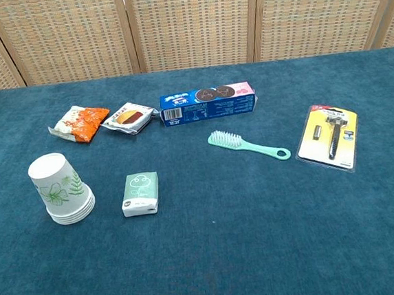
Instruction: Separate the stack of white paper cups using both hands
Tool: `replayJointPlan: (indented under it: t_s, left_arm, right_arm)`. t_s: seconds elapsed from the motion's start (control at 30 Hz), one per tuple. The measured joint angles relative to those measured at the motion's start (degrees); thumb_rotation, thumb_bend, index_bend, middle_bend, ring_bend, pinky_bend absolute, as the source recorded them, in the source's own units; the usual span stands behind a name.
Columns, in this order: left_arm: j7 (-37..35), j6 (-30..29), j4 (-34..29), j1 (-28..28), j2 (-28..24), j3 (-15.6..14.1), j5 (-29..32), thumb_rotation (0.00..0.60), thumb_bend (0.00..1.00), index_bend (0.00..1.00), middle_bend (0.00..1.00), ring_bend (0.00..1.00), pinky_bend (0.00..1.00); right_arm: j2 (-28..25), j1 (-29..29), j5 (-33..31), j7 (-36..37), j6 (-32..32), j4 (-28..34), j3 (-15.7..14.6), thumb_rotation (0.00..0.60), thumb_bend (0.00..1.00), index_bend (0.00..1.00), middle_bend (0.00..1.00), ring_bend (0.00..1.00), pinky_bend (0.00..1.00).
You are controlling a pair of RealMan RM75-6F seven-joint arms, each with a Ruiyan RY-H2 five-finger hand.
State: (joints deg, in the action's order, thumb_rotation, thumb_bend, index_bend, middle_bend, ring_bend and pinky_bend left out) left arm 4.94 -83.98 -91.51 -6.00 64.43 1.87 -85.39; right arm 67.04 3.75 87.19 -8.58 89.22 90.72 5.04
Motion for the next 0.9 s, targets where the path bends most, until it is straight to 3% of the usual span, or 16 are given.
replayJointPlan:
  t_s: [0.37, 0.47, 0.53, 0.7, 0.9]
  left_arm:
    - [-1.63, 0.43, 0.75, -1.11, 0.77, -0.09, -2.4, 0.6, 0.08, 0.0, 0.0, 0.0, 0.0]
    - [-2.23, 1.52, 1.94, -3.36, 1.86, -0.2, -5.88, 0.6, 0.08, 0.0, 0.0, 0.0, 0.06]
    - [-2.14, 3.0, 2.51, -5.34, 2.61, -0.18, -7.61, 0.6, 0.08, 0.0, 0.0, 0.03, 0.14]
    - [-0.21, 9.34, 3.24, -11.18, 4.69, 0.22, -10.6, 0.6, 0.08, 0.01, 0.05, 0.11, 0.21]
    - [7.05, 17.91, 3.14, -17.23, 7.94, 1.36, -10.02, 0.6, 0.08, 0.11, 0.13, 0.17, 0.27]
  right_arm:
    - [-0.15, 0.14, 0.03, 0.32, -0.07, 0.2, 0.21, 0.6, 0.0, 0.0, 0.0, 0.0, 0.0]
    - [-0.16, 0.25, -0.42, 0.45, -0.4, 0.04, 0.39, 0.6, 0.0, 0.0, 0.0, 0.0, 0.0]
    - [-0.12, 0.39, -0.87, 0.54, -0.75, -0.19, 0.58, 0.6, 0.0, 0.0, 0.0, 0.0, 0.0]
    - [0.18, 0.68, -1.76, 0.67, -1.35, -0.89, 1.0, 0.6, 0.0, 0.0, 0.0, 0.0, 0.0]
    - [0.74, 1.07, -2.92, 1.06, -2.06, -1.9, 1.54, 0.6, 0.0, 0.0, 0.0, 0.0, 0.0]
